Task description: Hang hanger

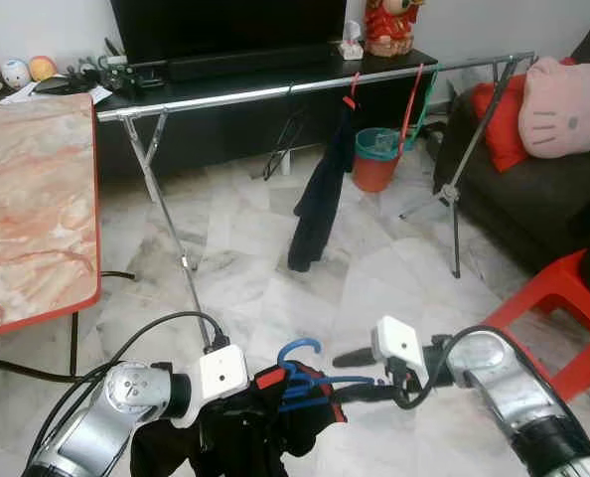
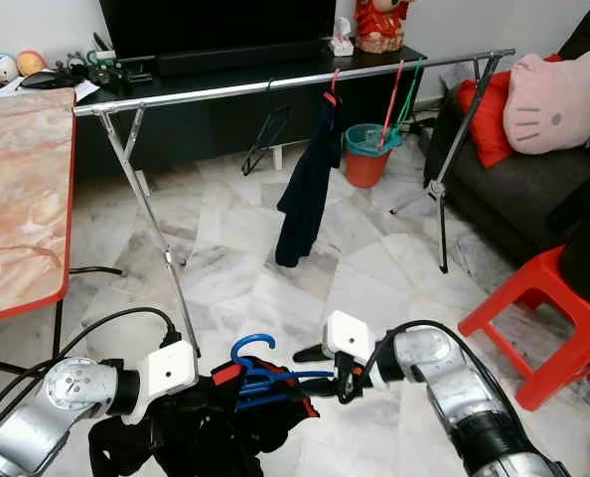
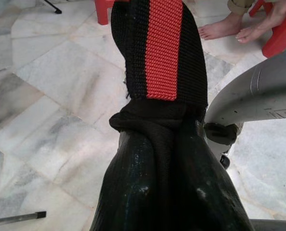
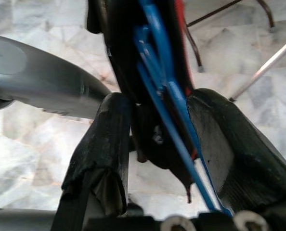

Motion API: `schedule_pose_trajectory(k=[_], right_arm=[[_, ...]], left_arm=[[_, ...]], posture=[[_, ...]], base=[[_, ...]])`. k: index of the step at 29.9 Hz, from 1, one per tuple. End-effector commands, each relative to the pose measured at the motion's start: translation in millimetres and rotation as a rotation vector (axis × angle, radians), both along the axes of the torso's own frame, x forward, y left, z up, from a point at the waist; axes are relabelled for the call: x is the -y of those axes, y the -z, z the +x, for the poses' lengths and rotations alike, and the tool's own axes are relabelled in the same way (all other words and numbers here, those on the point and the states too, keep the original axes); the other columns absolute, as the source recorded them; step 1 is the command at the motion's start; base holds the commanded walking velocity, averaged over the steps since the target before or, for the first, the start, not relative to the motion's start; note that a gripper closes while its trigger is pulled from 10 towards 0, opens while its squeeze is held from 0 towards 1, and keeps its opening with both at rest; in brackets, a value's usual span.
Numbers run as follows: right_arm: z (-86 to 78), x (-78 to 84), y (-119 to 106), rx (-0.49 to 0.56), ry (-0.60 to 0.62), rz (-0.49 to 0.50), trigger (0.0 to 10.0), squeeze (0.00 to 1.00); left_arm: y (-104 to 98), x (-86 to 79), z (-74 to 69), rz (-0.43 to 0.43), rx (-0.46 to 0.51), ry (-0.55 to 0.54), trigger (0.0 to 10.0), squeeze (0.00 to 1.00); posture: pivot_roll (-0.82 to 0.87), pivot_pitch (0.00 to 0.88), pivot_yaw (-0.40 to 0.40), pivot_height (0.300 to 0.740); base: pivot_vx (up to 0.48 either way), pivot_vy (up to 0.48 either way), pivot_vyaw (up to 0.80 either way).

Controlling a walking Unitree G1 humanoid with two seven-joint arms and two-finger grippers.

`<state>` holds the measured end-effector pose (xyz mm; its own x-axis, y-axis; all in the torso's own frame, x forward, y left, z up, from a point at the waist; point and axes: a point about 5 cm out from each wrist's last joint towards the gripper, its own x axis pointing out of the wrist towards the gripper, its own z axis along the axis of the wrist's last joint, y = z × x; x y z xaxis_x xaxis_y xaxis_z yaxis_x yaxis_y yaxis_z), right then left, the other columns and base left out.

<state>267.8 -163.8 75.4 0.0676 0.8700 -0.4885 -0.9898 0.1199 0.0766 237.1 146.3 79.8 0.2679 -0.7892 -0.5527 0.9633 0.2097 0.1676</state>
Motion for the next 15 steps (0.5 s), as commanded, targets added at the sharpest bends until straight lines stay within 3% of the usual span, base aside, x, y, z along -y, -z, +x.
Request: schedule_pose_trajectory(k=[1, 5, 10, 12, 15], right_arm=[[-1.4, 0.0, -6, 0.001, -0.031, -0.004, 10.0, 0.0], [-1.1, 0.0, -5, -0.01, -0.029, -0.02, 10.0, 0.0], [1.1, -6.4, -8, -0.019, -0.007, 0.043, 10.0, 0.0], [-2.2, -11.0, -10, -0.086, -0.022, 0.085, 10.0, 0.0], [-3.2, -12.5, -9, -0.098, -0.027, 0.084, 10.0, 0.0]], left_arm=[[-5, -2.2, 4.0, 0.006, 0.022, 0.011, 10.0, 0.0], [-9, -2.8, 5.5, -0.002, 0.017, 0.017, 10.0, 0.0], [-15, -2.1, 3.8, -0.034, -0.025, 0.046, 10.0, 0.0], [-15, -0.8, 1.4, -0.028, -0.053, 0.087, 10.0, 0.0], [-15, -0.2, 0.9, -0.022, -0.056, 0.104, 10.0, 0.0]], posture=[[0.01, 0.0, -0.019, 0.74], [0.01, 0.0, -0.019, 0.74], [0.01, 0.0, -0.021, 0.74], [0.01, 0.0, -0.019, 0.74], [0.01, 0.0, -0.019, 0.74]], base=[[0.0, 0.0, 0.0], [0.0, 0.0, 0.0], [0.0, 0.0, 0.0], [0.0, 0.0, 0.0], [0.0, 0.0, 0.0]])
